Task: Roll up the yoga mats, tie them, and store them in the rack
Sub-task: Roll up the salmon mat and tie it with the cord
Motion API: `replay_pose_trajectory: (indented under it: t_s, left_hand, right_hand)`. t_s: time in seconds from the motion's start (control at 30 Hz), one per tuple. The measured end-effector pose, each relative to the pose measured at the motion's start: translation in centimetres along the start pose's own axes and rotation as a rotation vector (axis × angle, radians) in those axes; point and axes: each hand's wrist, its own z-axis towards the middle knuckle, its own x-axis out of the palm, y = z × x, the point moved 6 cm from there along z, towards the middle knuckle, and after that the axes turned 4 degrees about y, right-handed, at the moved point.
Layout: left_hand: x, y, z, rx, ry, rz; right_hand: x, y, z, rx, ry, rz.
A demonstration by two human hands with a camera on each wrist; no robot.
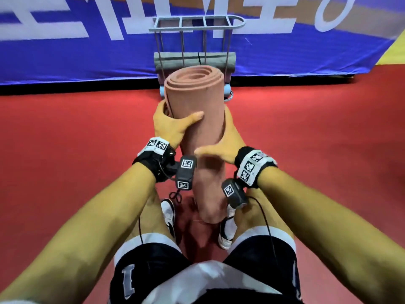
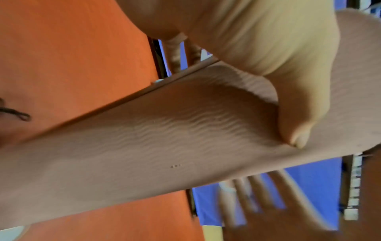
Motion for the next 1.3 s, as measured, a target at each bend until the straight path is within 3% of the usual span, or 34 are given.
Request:
replay_pose_trajectory:
  t_s: [0.13, 0.3, 0.37, 0.47, 0.57, 0.67, 0.77, 0.87, 1.0, 1.13, 1.3]
  left_hand:
    - [1.3, -1.9, 0.1, -0.115, 0.057, -0.022]
    - [1.4, 0.9, -4.9, -0.037, 0.365, 0.066]
    - [0.8, 3.3, -6.9, -0.106, 0.418, 0.12]
    - [-0.3, 5.5, -7.6, -0.18, 0.367, 0.221]
    - [-1.0, 5.4, -6.5, -0.171, 0.249, 0.236]
    - [-0.4, 5.2, -5.4, -0.176, 0.217, 0.21]
    - [0.1, 6.4, -4.9, -0.264, 0.202, 0.191]
    - [0.5, 9.9, -4.0, -0.422, 0.265, 0.204]
    - [1.2, 13.5, -2.8, -0.6, 0.299, 0.062]
    - [2.8, 16.4, -2.3, -0.661, 0.283, -0.055]
    - [4.3, 22.3, -2.7, -0.862, 0.261, -0.059]
  right_hand:
    - [0.4, -0.4, -1.5, -0.025, -0.12, 0.009]
    - [-1.1, 0.4, -1.9, -0.045, -0.233, 0.201]
    - [-1.2, 1.1, -1.2, -0.045, -0.254, 0.271]
    - [-0.7, 2.4, -0.7, 0.003, -0.242, 0.3]
    - [0.0, 3.1, -1.3, -0.004, -0.352, 0.209]
    - [1.0, 3.0, -2.2, -0.052, -0.431, 0.069]
    - [2.5, -0.6, -1.6, 0.113, -0.316, -0.067]
    - [3.0, -4.4, 0.3, 0.278, -0.184, 0.061]
    - [2.9, -8.8, 2.3, 0.429, -0.214, 0.175]
    - [3.5, -12.6, 4.1, 0.519, -0.267, 0.312]
    - [6.0, -18.5, 4.9, 0.593, -0.107, 0.189]
